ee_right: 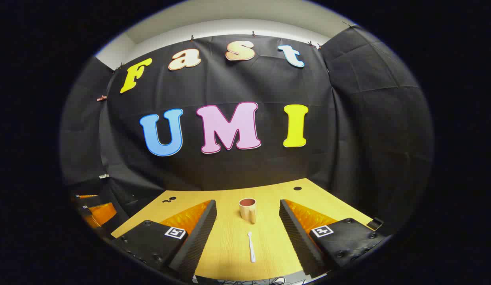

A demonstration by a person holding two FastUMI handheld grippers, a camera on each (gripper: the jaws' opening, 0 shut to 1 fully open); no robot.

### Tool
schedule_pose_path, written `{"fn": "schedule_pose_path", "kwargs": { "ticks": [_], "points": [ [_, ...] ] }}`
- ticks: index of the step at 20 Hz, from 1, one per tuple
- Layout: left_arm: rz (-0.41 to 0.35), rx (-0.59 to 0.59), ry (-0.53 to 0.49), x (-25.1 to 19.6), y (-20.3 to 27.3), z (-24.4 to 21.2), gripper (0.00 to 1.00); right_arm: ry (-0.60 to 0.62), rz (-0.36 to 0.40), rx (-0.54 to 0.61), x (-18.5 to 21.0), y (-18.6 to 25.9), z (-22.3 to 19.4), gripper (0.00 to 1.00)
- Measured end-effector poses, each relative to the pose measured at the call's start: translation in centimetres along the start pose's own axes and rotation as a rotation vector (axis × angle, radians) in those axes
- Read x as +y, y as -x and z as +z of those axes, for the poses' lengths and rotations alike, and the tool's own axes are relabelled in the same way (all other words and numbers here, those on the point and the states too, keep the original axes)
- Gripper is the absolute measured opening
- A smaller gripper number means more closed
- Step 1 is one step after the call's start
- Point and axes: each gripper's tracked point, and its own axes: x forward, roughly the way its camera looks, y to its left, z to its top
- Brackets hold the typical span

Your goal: Put the toothbrush and toothpaste on the desktop into the cup, then pick up the cup and place it on the coaster on the desktop.

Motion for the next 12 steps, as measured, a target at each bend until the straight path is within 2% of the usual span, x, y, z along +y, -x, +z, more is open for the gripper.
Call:
{"fn": "schedule_pose_path", "kwargs": {
  "ticks": [5,12],
  "points": [
    [-0.004,-0.005,0.016,0.1,-0.9,0.3,0.98,0.028,0.0,0.016,-0.1,-1.1,-0.6,0.98],
    [-0.019,0.019,0.038,-0.3,-1.9,-0.5,0.98,0.003,0.02,0.021,0.5,-2.9,-0.3,0.98]
  ]
}}
